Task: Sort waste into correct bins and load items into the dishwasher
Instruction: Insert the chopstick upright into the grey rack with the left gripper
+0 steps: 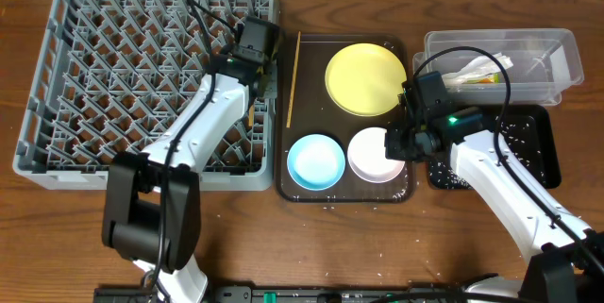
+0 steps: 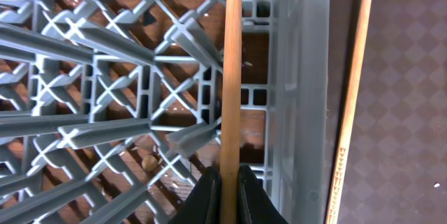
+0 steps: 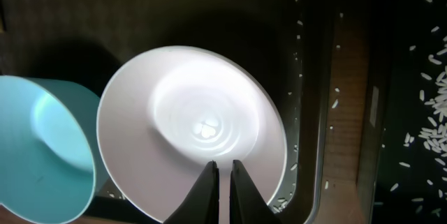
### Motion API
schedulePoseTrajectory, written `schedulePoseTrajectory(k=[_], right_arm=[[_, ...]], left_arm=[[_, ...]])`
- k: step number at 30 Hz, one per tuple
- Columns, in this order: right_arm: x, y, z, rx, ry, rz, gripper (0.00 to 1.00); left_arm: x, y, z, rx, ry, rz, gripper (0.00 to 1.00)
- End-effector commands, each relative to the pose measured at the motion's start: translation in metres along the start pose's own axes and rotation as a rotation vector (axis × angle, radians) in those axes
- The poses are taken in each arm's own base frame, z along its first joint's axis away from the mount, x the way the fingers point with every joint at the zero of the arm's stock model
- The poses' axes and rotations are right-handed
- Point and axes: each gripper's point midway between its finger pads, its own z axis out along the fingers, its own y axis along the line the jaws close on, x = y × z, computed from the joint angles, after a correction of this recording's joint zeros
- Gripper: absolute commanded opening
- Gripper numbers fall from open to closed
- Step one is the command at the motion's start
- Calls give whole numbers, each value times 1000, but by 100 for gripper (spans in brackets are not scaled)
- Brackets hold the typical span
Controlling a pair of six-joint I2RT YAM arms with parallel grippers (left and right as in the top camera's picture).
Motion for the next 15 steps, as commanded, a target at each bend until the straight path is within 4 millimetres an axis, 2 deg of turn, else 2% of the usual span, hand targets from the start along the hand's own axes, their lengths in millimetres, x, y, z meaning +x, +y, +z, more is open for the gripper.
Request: schedulePoseTrajectory(k=[1,4,5,7,10,12,15], right_arm=[[0,6,-5,-19,-16,-10,6],[0,6,-5,-19,-16,-10,6],[0,6,-5,-20,-16,-10,6],[0,6,-5,-20,-16,-11,6],[0,6,-5,-19,-15,-11,6],[0,6,-5,-20,-16,-11,6],[0,6,-5,-18,-13,-11,6]], left_arm=[[2,-1,1,10,11,-7,12],[-4,0,-8,16,-11,-13,17],[-8,0,-16,22,-31,-17,23],[-15,1,-28,30,-62,-25,25],[-31,2,-63,72,-144,-43,27],[-38,-10,-86,163,-184,-45,26],[-45,-46,-115,329,-240,-12,26]])
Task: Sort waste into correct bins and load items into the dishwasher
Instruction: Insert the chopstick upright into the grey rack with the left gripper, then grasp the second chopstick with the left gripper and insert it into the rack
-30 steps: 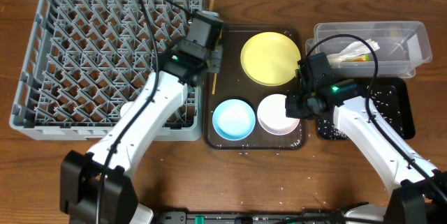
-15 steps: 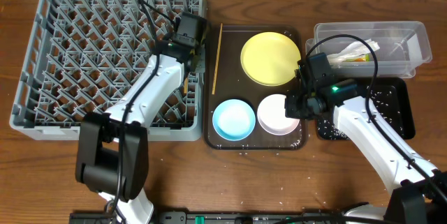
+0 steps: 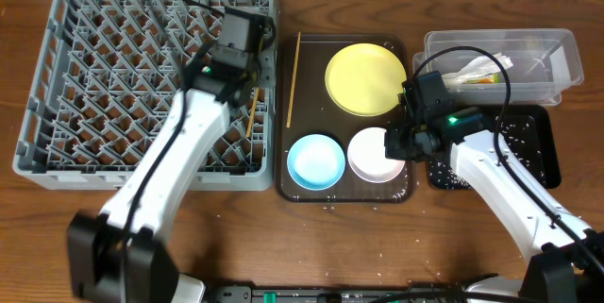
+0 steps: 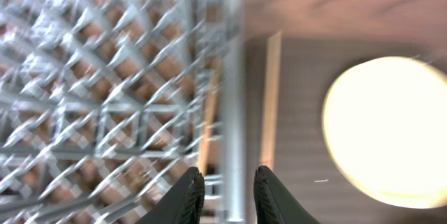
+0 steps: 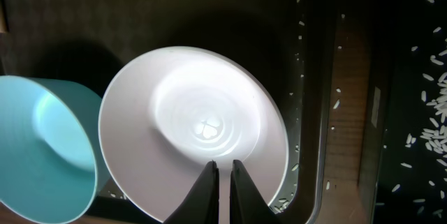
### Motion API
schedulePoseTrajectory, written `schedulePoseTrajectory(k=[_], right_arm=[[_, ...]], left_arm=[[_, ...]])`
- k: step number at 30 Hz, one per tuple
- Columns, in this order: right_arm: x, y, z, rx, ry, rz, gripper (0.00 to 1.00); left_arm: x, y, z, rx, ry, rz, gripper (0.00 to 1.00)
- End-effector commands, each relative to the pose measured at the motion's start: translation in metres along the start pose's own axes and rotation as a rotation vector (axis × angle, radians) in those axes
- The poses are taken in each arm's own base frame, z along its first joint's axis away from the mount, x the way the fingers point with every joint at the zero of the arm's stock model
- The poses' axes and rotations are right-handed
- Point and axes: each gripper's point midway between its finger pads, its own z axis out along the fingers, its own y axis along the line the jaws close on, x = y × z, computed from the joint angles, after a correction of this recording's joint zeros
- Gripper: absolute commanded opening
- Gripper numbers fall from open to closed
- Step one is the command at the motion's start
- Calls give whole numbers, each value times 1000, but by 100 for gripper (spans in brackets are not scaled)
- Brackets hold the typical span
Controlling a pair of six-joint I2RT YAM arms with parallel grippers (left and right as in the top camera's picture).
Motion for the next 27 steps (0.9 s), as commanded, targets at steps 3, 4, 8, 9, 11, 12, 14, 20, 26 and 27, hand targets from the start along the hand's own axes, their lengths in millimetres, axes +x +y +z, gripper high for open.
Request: schedulePoseTrajectory(k=[3,4,8,9,11,12,14,20,26,27], right_arm=[[1,5,-5,-15,-12,-10,7],[1,5,-5,-15,-12,-10,7],[1,5,-5,-14,-12,-10,8],[1,5,-5,-15,-12,-10,8],[0,5,-5,-14,-13,-10,8],[0,5,-5,-15,-13,-10,8],[0,5,-5,-14,-13,-10,8],[2,5,-5,-12,-8,-10,9],[2,5,-5,-12,-8,-10,14],[2,5,-5,-12,-8,-10,14]], left_arm=[[-6,-78,-16,232,-72,172,27],[-3,-84,-8,224,-75,209,28],[6,-81,38,72,-75,256,28],[12,-83,55,62,-65,278,28],[21,-85,76,55,-45,303,28],[27,-87,93,53,-38,304,28],[32,-89,106,53,-37,305,28],[46,-64,147,-88,-28,306,31],[65,-44,171,-125,27,300,34],[66,-42,173,-128,31,298,34]])
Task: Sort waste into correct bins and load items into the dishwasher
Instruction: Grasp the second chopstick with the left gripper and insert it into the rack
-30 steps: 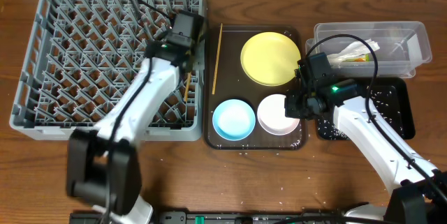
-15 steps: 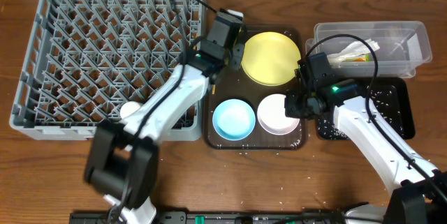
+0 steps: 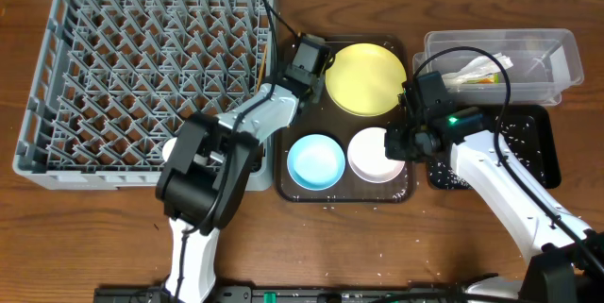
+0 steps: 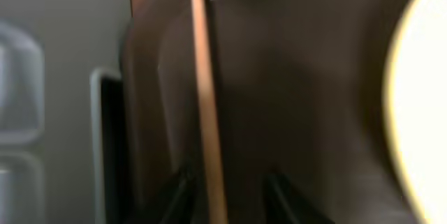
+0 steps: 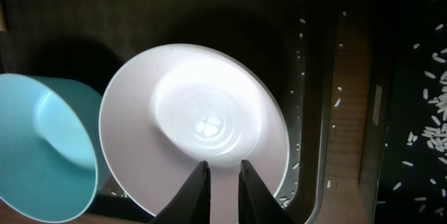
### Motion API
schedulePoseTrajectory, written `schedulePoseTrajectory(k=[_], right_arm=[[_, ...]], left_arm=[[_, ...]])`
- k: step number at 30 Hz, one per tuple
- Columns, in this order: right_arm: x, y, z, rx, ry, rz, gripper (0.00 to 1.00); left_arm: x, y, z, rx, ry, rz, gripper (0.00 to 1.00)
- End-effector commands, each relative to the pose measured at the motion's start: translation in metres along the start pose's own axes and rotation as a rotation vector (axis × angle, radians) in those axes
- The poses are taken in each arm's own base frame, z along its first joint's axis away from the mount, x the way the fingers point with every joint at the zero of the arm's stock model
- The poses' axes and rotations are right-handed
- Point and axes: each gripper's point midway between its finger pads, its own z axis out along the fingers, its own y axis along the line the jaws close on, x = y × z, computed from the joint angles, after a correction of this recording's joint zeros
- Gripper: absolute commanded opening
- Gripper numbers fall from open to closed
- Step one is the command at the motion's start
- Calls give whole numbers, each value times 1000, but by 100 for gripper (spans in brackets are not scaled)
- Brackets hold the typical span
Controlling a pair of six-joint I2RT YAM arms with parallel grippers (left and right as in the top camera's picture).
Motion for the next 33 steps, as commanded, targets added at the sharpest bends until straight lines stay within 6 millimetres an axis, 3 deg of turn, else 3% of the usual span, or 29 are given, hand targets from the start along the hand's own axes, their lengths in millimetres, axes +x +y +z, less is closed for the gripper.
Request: schedulePoseTrajectory(k=[1,7,13,18,20,22,23,26,30,33], right_arm=[[0,5,-5,-11,-14,-11,14],[0,5,-5,-11,-14,-11,20],[0,5,-5,-11,-14,-11,21],[0,4,-5,-10,-15,-11,20],[0,5,-5,-10,-14,-11,20],[0,4,-5,-10,-14,-11,21],[0,4,-5,-10,-13,-11,24],[-1,2,-6,-8,-17,0,25],[-14,-17,-21,-5,-68,64,27],[-24,-45,-57,16,-164,140,33]], left_arm=[[4,17,9,-50,13,-5,35],[19,1,17,36,62,-6,35],[23,-1,15,44,82,-19,13],[24,-16,8,135,97,-21,8],[12,-18,-2,163,70,-29,8],[-10,-16,-23,182,16,-60,8],[-30,-11,-48,189,-36,-87,8],[-63,3,-102,200,-127,-114,8],[-76,25,-163,193,-173,-130,8],[-64,48,-194,161,-142,-143,8]])
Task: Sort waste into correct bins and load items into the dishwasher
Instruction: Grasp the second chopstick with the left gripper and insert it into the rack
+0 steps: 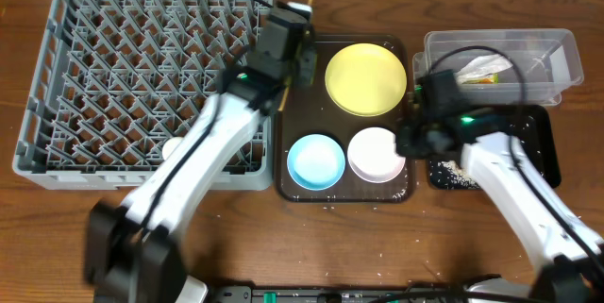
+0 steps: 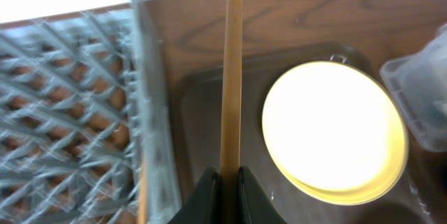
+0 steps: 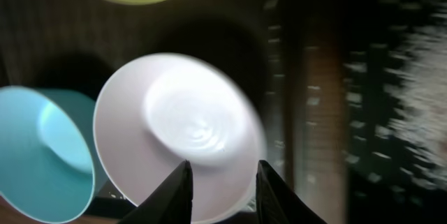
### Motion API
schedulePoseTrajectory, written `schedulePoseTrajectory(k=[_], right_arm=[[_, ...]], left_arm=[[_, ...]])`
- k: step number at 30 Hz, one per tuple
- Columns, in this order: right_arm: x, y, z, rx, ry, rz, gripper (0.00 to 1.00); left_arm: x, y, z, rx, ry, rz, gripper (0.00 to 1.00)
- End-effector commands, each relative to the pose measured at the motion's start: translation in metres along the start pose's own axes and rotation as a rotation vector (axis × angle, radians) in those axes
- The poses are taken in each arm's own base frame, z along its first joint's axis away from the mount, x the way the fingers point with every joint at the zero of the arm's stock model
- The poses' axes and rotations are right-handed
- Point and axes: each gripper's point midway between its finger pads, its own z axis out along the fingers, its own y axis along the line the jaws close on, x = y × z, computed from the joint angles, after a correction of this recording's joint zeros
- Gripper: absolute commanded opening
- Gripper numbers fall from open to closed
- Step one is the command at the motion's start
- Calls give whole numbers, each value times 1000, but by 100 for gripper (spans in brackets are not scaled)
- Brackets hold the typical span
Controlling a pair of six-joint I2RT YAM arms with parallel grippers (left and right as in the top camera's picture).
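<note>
My left gripper (image 2: 225, 175) is shut on a wooden chopstick (image 2: 232, 77), held in the air over the left edge of the dark tray (image 1: 293, 188), beside the grey dishwasher rack (image 1: 142, 76). Its tip (image 1: 308, 8) points past the tray's far edge. On the tray lie a yellow plate (image 1: 366, 78), a blue bowl (image 1: 316, 163) and a white bowl (image 3: 181, 126). My right gripper (image 3: 222, 189) stands open just above the white bowl's near rim, with nothing between its fingers; that view is blurred.
A clear container (image 1: 500, 58) with wrappers stands at the far right. In front of it lies a black tray (image 1: 533, 147) sprinkled with rice. A thin orange strip (image 2: 143, 206) shows by the rack's wall.
My left gripper, then open low around the chopstick on the tray, is now shut on it and holds it higher. My right gripper's fingers stand much wider apart, a little further right.
My left gripper first held one chopstick inside the rack. Then it was open and raised, that chopstick left lying in the rack. Then it was at the second chopstick on the tray, which it now holds. My right gripper stayed over the white bowl, going from nearly shut to open.
</note>
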Motion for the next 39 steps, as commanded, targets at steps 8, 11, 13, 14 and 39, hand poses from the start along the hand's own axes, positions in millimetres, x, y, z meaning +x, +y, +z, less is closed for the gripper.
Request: schedulePoseTrajectory(k=[8,11,13,14,39], right_arm=[[-30,-79,-145,96,-493,210,99],[-29,-78,-151,90,-512,208,99],[-29,-78,-150,91,-509,208,99],[-29,-78,-149,92,-506,208,99],[-29,-79,-147,94,-499,209,99]], left_arm=[[52,79,-38,-165,235,-92,8],[52,102,-32,-231,230,-117,8],[50,105,-28,-218,222,-132,8],[50,100,-24,-185,223,-137,8],[86,83,61,-107,327,-171,23]])
